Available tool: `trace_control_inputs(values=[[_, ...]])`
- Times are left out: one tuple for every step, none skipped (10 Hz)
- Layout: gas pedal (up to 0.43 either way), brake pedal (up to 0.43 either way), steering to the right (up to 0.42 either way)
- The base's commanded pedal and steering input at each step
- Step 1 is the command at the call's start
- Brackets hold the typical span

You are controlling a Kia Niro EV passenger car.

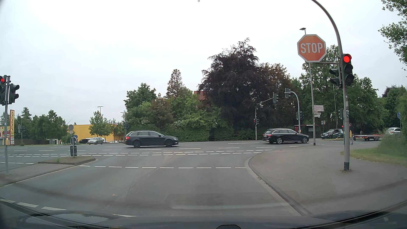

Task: Follow the waypoints while adhering to traffic rules and regulations

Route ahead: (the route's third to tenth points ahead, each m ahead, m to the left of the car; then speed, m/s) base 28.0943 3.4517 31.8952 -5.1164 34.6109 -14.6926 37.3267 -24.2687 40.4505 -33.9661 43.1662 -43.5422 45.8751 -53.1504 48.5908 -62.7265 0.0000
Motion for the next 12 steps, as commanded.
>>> trace_control_inputs(values=[[0.0, 0.0, 0.0], [0.0, 0.0, 0.0], [0.0, 0.0, 0.0], [0.0, 0.0, 0.0], [0.0, 0.0, 0.0], [0.0, 0.0, 0.0], [0.0, 0.0, 0.0], [0.0, 0.0, 0.0], [0.0, 0.0, 0.0], [0.0, 0.0, 0.0], [0.0, 0.0, 0.0], [0.0, 0.0, 0.0]])
